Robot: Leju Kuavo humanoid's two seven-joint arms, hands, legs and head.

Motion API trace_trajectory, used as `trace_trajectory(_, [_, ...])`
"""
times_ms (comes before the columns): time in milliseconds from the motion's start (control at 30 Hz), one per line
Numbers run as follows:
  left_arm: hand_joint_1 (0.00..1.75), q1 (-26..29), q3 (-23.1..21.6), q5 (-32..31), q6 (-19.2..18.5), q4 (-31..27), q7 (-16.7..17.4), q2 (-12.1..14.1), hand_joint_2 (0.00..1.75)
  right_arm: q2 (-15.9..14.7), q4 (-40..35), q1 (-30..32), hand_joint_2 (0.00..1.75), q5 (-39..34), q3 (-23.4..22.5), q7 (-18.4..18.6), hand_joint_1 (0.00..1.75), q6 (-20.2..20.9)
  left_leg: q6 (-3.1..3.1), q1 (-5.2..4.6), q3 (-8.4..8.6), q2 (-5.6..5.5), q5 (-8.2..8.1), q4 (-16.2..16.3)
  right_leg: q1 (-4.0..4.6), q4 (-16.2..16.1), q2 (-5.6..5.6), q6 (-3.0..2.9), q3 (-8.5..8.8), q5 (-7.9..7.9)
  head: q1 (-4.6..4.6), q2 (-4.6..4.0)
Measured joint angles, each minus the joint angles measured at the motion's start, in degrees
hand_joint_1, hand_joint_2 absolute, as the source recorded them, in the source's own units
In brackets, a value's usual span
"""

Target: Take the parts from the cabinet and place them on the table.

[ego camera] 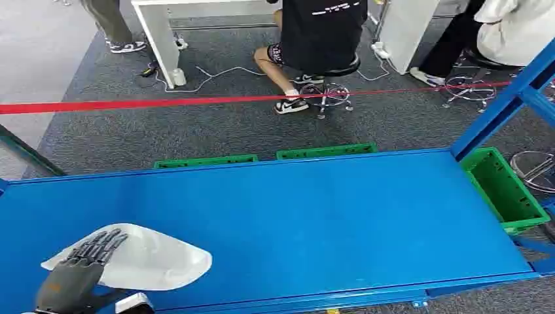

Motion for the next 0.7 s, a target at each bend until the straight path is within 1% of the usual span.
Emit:
trace_trajectory(33, [0.16,-0.1,0.0,0.0,-0.7,0.2,0.3,0.1,1.75,0.0,0.0,-0.1,1.75,0.0,-0.1,0.0,0.00,0.1,0.00,0.00,0.01,0.00,0.00,0.0,0.00,0.0,0.00,0.00,0.01,0.00,0.00,0.00])
trace_trajectory(67, [1.45,-0.4,0.0,0.1,-1.3,0.4,0.8,0.2,1.75,0.0,0.0,-0.1,1.75,0.1,-0.2,0.0,0.00,0.1,0.00,0.00,0.03,0.00,0.00,0.0,0.00,0.0,-0.02,0.00,0.03,0.00,-0.02,0.00])
trace_trajectory(100, [1.75,-0.6,0.0,0.1,-1.8,0.6,1.4,0.3,1.75,0.0,0.0,-0.2,1.75,0.2,-0.3,-0.1,0.00,0.2,0.00,0.00,0.06,0.00,0.00,0.0,0.00,0.0,-0.03,0.00,0.07,0.00,0.02,0.00])
trace_trajectory(233, [1.75,-0.9,-0.5,0.1,-2.4,1.9,4.0,0.9,1.75,0.0,0.0,-0.2,1.75,0.2,-0.7,-0.1,0.00,0.2,0.00,0.00,0.16,0.00,0.00,0.0,0.00,0.0,-0.02,0.00,0.16,0.00,0.00,0.00])
trace_trajectory(333, [1.75,-0.9,-0.8,0.1,-2.4,2.6,5.1,1.3,1.75,0.0,0.0,-0.3,1.75,0.2,-0.8,-0.2,0.00,0.2,0.00,0.00,0.17,0.00,0.00,0.0,0.00,0.0,-0.01,0.00,0.16,0.00,0.00,0.00])
trace_trajectory(700, [1.75,-1.8,-1.3,0.0,-2.1,3.2,5.7,1.8,1.75,0.0,0.0,-0.3,1.75,0.2,-0.8,-0.2,0.00,0.2,-0.01,0.00,0.23,0.00,-0.01,0.0,0.00,0.0,0.01,0.00,0.21,0.00,0.00,0.00])
